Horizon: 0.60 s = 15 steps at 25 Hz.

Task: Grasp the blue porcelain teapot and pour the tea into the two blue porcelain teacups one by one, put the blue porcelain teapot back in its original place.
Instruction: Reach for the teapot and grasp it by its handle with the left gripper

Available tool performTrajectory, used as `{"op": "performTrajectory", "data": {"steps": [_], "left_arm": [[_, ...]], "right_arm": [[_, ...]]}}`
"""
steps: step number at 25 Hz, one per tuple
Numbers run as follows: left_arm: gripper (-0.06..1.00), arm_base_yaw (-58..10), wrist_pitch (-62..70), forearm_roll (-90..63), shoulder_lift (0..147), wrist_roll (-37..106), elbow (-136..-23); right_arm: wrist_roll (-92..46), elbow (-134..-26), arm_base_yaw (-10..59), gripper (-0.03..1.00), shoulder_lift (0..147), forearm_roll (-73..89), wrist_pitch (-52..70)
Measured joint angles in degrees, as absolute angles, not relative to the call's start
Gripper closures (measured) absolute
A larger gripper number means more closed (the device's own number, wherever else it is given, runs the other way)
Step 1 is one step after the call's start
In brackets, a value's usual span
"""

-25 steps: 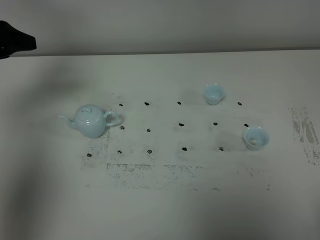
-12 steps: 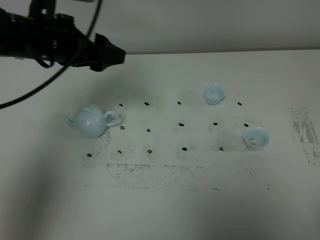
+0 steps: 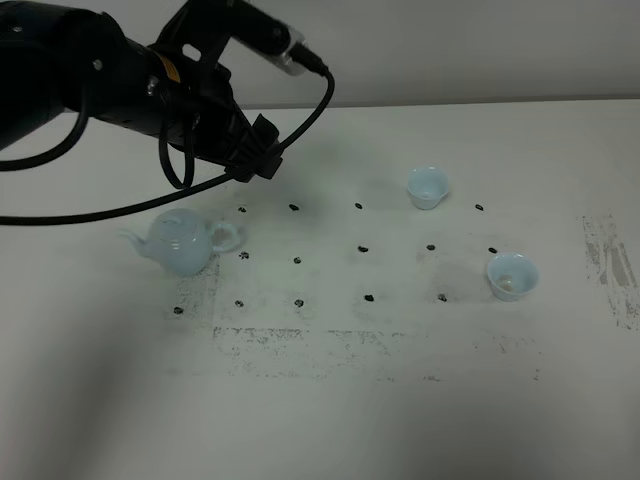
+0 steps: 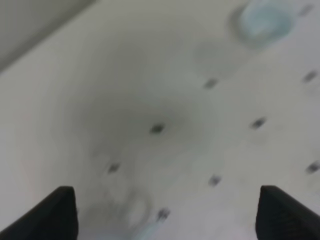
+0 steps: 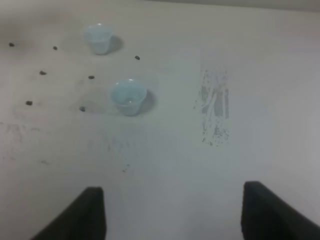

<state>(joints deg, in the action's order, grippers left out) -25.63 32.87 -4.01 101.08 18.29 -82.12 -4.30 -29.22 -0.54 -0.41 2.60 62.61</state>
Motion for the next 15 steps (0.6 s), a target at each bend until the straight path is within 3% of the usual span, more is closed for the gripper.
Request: {"op": "performTrajectory", "data": {"steps": [10, 15], "left_arm": [[0.25, -29.6, 39.4, 19.9, 113.7, -4.3, -91.6], [0.25, -32.3, 42.7, 28.3, 118.8, -8.4, -95.1]], "right_arm": [[-4.4, -29.2, -0.5, 0.37, -0.4, 2.6, 62.6], [-4.4, -29.2, -0.5, 0.37, -0.4, 2.6, 62.6]]}}
